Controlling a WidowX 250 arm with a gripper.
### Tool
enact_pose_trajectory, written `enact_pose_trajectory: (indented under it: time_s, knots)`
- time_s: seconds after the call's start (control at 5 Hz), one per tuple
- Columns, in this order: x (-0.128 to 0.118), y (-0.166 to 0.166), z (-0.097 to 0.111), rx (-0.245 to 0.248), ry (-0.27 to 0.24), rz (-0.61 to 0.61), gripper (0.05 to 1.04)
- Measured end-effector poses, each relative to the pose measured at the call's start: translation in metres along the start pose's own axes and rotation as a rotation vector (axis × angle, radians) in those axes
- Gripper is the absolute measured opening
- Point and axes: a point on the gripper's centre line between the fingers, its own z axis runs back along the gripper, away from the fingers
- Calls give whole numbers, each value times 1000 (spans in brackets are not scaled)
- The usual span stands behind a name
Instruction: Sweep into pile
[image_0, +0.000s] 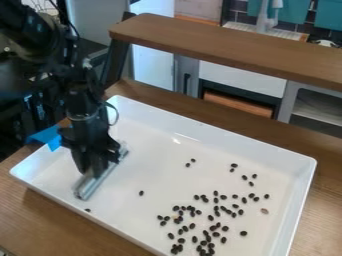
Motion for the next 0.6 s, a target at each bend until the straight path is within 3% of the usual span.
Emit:
enact_pose_trajectory:
  time_s: [0.4,0.6]
  knots:
    - [-5,-33,-3,15,29,-56,324]
    - [-5,-47,-5,29,16,-66,324]
